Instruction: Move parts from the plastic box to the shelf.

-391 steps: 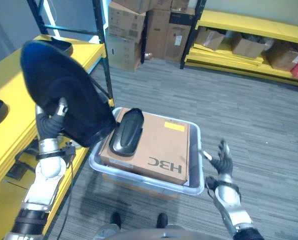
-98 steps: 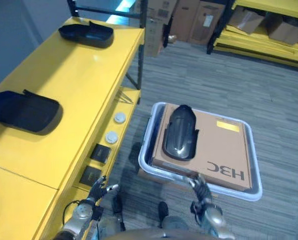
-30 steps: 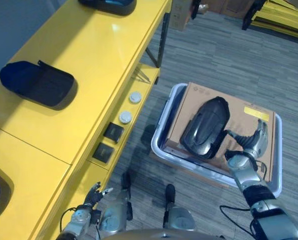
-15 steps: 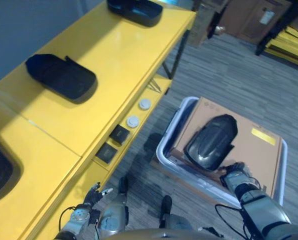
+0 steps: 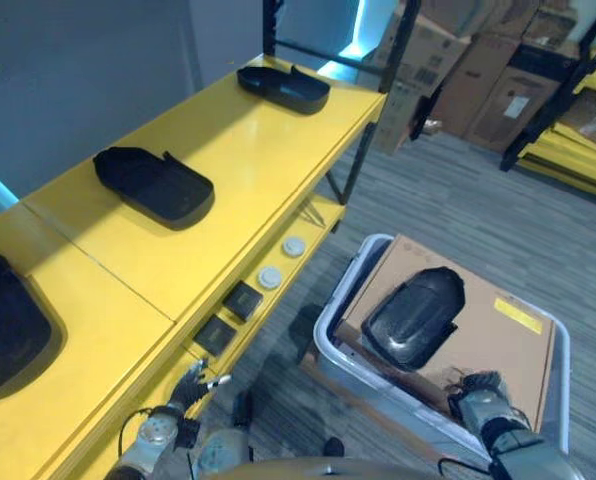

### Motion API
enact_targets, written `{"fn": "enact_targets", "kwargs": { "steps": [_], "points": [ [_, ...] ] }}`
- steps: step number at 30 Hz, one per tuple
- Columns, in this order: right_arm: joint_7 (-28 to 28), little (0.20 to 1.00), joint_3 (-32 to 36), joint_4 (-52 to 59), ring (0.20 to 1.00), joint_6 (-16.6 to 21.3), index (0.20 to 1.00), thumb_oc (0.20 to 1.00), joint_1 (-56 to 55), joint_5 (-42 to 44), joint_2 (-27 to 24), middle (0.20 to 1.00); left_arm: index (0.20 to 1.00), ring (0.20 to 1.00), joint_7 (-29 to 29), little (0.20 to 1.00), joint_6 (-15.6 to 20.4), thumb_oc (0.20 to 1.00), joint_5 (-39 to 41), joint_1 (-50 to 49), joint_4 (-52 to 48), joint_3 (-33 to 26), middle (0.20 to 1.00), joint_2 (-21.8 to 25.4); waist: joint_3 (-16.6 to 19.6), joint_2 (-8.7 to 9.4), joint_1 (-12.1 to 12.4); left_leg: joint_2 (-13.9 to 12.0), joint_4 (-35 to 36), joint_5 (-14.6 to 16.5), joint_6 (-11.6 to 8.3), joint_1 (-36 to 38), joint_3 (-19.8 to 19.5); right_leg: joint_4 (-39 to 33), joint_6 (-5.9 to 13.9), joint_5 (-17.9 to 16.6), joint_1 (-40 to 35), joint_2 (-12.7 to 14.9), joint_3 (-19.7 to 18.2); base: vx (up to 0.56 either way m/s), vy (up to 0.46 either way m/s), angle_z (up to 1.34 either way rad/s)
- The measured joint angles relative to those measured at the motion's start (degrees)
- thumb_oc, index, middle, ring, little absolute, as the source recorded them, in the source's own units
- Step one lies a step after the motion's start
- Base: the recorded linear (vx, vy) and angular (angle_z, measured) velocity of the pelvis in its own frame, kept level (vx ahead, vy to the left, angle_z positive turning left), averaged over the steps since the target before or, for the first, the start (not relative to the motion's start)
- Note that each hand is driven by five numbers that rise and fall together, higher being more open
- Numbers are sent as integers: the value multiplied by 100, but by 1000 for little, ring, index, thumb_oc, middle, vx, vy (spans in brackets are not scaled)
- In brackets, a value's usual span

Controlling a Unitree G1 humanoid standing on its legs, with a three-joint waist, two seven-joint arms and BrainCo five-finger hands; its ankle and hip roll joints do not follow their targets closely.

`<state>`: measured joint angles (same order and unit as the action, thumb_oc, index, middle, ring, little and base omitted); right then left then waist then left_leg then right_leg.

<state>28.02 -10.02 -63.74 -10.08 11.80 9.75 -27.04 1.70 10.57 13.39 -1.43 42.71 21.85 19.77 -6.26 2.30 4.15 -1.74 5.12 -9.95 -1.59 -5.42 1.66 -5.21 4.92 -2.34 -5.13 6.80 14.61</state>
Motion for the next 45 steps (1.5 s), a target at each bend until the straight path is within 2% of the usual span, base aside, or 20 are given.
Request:
{"fn": "enact_targets", "kwargs": {
  "steps": [1,2,3,4,6,9,14,18,20,22,25,27,36,42,45],
  "points": [
    [26,200,130,26,200,122,200,200,-197,-1,29,200,1000,1000,36,1000,-118,1000,66,54,-437,78,1000,194,53,83,-42,-11,0,17,-3,59,21,0,4,4,-25,-1,-65,35,-76,-14],
    [100,442,262,51,442,233,442,442,-289,-6,38,442,1000,1000,60,1000,-167,1000,124,40,-759,102,1000,335,88,128,-57,-20,0,23,-5,76,48,0,4,4,-32,-6,-123,45,-41,-19],
    [171,545,353,94,545,326,545,545,-350,-12,36,545,1000,1000,101,1000,-195,1000,191,50,-944,73,1000,429,102,166,-78,-26,0,27,-5,112,73,0,5,4,-61,-6,-141,43,-22,-19],
    [276,1000,404,289,1000,430,1000,1000,-446,-16,34,1000,1000,1000,114,1000,-264,1000,260,53,-1055,73,1000,506,113,205,-117,-32,1,44,-7,170,131,0,7,5,-92,-2,-161,59,-19,-25],
    [403,1000,413,728,1000,609,1000,1000,-617,-100,29,1000,1000,1000,119,1000,-429,1000,343,75,-1082,70,1000,546,160,275,-192,-58,1,67,-16,234,217,-1,30,22,-93,1,-233,73,-6,-27],
    [610,1000,411,2259,1000,740,1000,1000,-844,-315,-5,1000,1000,1000,129,1000,-712,1000,411,-104,-1294,73,1000,567,152,285,-347,-100,1,69,-16,271,357,-2,26,19,-59,7,-305,73,29,-26],
    [754,1000,340,2926,1000,875,1000,1000,-800,-932,-20,1000,1000,1000,88,1000,-933,1000,383,-344,-899,87,1000,263,154,270,-387,-103,1,72,-11,230,455,-1,22,14,37,22,-391,51,32,-10],
    [889,1000,137,3248,1000,760,1000,1000,-641,-1090,-101,1000,1000,1000,-11,1000,-904,1000,185,-432,-97,109,1000,41,126,183,-372,-103,0,72,-11,-3,471,-1,14,8,294,16,-451,-74,34,-6],
    [1053,1000,-100,3201,1000,640,1000,1000,-217,-1135,-172,1000,1000,1000,-18,1000,-826,1000,66,-366,284,210,1000,-33,41,110,-371,-109,-2,46,-17,-272,472,-1,-16,-112,572,15,-438,-153,29,-7],
    [1178,1000,-268,3098,1000,580,1000,1000,352,-1135,-290,1000,1000,1000,-13,1000,-782,1000,7,-152,528,297,1000,-103,-213,-4,-369,-109,-3,-52,2,-443,470,-1,22,-277,745,15,-441,-148,30,-1],
    [1412,1000,-485,2814,1000,446,1000,1000,1326,-1138,-341,1000,1000,1000,-10,1000,-565,1000,5,107,740,324,1000,-228,-595,-252,-297,-107,-3,-82,-6,-574,449,-2,28,-303,867,11,-437,-110,81,3],
    [1474,1000,-562,2651,1000,374,1000,1000,1733,-1137,-406,1000,1000,1000,-11,1000,-437,1000,22,224,750,324,1000,-269,-763,-355,-246,-100,-10,-88,-2,-663,447,-2,26,-323,970,26,-437,-73,101,1],
    [1810,1000,-565,1792,1000,209,1000,1000,2469,-900,-607,1000,1000,1000,-19,1000,-125,1000,391,675,782,450,1000,-323,-1659,-633,-206,60,-39,-200,130,-850,443,38,189,-475,1145,146,-435,-50,74,0],
    [2199,1000,-563,1842,1000,-23,1000,1000,2337,-662,-438,1000,1000,1000,-48,1000,-16,1000,566,728,754,454,1000,-339,-1712,-700,-214,110,-38,-155,140,-833,447,31,198,-463,1139,199,-434,15,65,0],
    [2161,1000,-559,1790,1000,-140,1000,1000,2289,-597,-350,1000,1000,1000,-57,1000,-15,1000,673,749,783,470,1000,-361,-1725,-727,-227,116,-37,-122,93,-823,439,-1,196,-433,1128,219,-436,16,53,0]
  ]
}}
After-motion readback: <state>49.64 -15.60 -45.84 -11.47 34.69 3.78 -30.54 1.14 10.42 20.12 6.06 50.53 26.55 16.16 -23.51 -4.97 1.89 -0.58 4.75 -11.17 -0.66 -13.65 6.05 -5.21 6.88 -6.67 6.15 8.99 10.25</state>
